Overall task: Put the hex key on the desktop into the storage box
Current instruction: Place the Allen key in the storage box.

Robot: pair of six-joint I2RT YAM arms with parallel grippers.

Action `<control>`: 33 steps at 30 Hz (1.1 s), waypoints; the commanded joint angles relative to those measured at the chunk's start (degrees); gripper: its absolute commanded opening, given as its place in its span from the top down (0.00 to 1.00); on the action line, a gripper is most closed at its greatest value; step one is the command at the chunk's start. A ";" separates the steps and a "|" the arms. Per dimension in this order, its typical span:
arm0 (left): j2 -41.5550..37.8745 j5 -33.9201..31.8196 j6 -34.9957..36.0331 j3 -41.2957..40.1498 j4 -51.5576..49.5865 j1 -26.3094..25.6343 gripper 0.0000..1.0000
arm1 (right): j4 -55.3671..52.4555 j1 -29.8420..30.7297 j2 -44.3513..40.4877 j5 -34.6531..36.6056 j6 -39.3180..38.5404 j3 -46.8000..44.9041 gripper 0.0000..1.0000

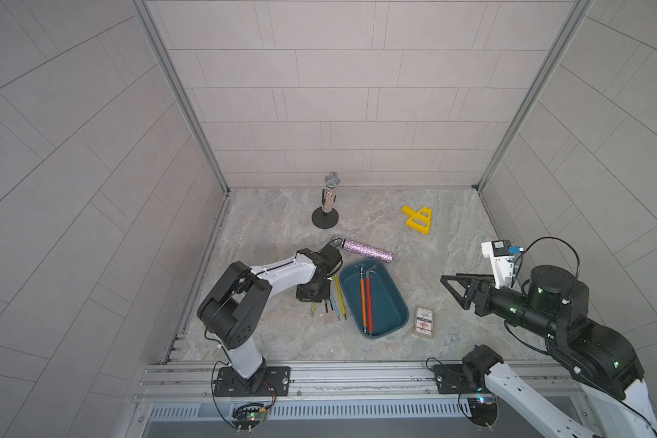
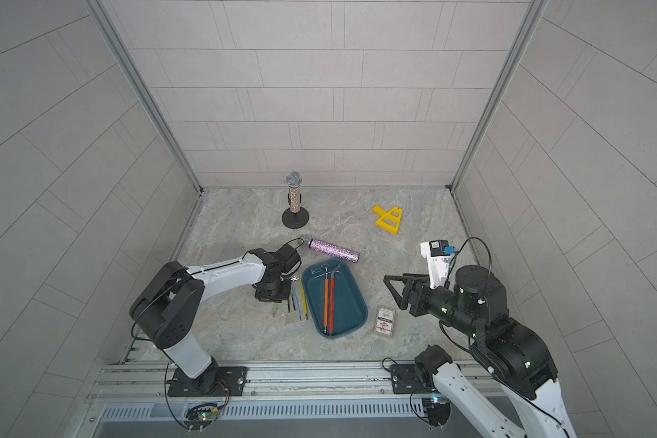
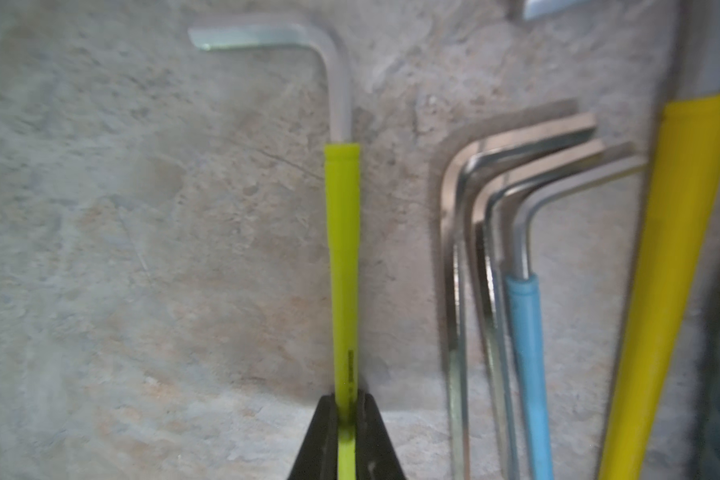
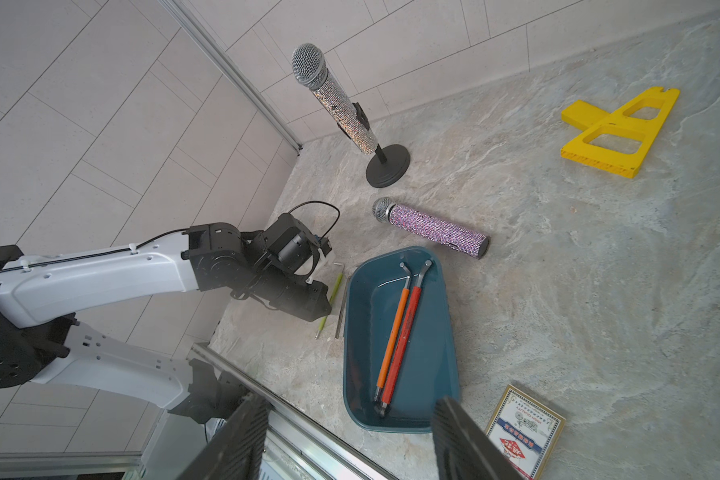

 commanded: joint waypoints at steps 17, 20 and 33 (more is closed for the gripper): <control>-7.61 -3.44 -12.71 21.99 -10.29 -15.29 1.00 | -0.55 0.31 -0.74 1.91 -0.15 -0.02 0.33; -4.80 -2.96 -14.87 24.75 -8.86 -18.84 1.00 | -0.66 0.31 -0.94 1.99 -0.09 0.03 0.33; 4.99 -0.69 -21.50 24.89 -1.50 -23.54 1.00 | -1.36 0.27 -1.33 2.31 -0.36 0.36 0.33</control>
